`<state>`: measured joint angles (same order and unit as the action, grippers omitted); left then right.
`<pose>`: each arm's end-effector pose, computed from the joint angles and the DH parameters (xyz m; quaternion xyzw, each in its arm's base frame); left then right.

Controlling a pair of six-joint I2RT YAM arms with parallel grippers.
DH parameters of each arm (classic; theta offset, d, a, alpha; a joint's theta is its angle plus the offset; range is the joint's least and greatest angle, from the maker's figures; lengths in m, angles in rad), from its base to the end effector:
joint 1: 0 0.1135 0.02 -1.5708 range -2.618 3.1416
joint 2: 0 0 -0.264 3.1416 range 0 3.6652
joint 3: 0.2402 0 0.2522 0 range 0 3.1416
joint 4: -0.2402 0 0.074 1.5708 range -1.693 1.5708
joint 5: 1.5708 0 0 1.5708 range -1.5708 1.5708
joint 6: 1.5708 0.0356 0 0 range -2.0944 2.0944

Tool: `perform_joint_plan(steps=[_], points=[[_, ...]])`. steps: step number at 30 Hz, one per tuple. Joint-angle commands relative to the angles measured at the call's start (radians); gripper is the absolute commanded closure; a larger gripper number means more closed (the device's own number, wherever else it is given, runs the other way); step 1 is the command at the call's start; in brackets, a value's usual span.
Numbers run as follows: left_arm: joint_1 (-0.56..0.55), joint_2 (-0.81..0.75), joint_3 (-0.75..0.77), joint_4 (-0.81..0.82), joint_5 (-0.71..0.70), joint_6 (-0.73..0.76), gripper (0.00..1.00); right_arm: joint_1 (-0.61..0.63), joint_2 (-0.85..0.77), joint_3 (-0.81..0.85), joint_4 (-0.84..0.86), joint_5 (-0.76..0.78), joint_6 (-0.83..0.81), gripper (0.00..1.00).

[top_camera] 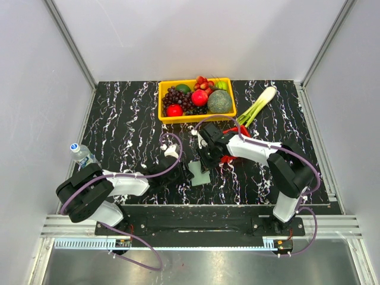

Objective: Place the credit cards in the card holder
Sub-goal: Close the card holder at the center of the board.

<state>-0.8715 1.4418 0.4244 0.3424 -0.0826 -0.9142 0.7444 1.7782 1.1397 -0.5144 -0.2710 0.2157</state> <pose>0.1640 -0.1904 0.1300 -0.0371 0.9000 -0.3137 0.3004 0.2515 0.2447 0.1750 -0.2803 0.9283 0.2121 0.1213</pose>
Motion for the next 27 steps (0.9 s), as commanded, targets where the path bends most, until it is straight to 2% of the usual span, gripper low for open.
perform_joint_plan(steps=[1, 19, 27], points=[[0.000, 0.011, 0.020, 0.004, 0.004, 0.017, 0.71, -0.017, -0.048, 0.032, 0.008, 0.017, -0.001, 1.00], [-0.001, 0.020, 0.022, 0.014, 0.015, 0.018, 0.72, -0.020, -0.020, 0.025, 0.073, 0.001, 0.048, 1.00], [0.000, 0.017, 0.022, 0.007, 0.007, 0.017, 0.72, -0.020, -0.011, 0.006, 0.044, -0.004, 0.034, 1.00]])
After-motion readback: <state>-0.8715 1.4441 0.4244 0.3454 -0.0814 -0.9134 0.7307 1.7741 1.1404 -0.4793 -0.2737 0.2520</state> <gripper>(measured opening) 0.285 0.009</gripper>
